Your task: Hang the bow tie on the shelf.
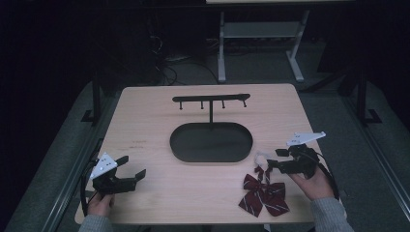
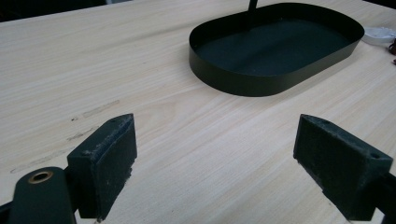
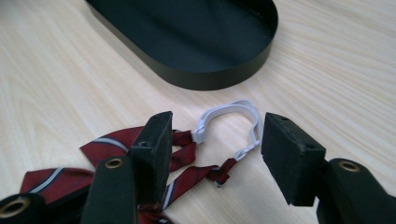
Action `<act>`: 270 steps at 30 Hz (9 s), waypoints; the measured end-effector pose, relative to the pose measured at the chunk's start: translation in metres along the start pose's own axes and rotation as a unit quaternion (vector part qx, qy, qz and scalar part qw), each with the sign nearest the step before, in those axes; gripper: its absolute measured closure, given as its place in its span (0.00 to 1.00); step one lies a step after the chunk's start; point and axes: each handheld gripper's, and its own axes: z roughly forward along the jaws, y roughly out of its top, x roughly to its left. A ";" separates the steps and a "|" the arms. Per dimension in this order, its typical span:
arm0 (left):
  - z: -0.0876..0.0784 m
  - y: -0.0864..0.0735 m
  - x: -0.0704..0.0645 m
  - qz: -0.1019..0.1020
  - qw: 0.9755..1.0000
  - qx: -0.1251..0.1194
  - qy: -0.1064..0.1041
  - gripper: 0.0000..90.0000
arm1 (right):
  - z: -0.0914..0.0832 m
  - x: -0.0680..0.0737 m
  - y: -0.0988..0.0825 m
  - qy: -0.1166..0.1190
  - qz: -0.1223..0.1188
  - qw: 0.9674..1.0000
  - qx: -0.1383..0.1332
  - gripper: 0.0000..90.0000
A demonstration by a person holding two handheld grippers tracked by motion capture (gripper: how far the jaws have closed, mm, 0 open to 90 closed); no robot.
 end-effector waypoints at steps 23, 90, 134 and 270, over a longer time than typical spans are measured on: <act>0.000 0.001 -0.001 0.001 1.000 -0.003 -0.002 0.14 | 0.036 -0.019 0.003 -0.030 0.042 0.997 0.053 0.57; 0.000 0.001 -0.001 0.003 1.000 0.001 -0.006 0.14 | 0.027 0.004 -0.016 -0.050 0.029 0.998 0.018 0.96; 0.000 0.000 -0.001 0.000 1.000 -0.003 -0.002 0.14 | -0.007 0.023 0.000 0.001 -0.010 0.999 -0.037 0.96; -0.003 0.003 0.000 -0.003 1.000 -0.013 -0.004 0.14 | -0.001 0.035 0.192 0.047 -0.107 0.991 -0.060 0.96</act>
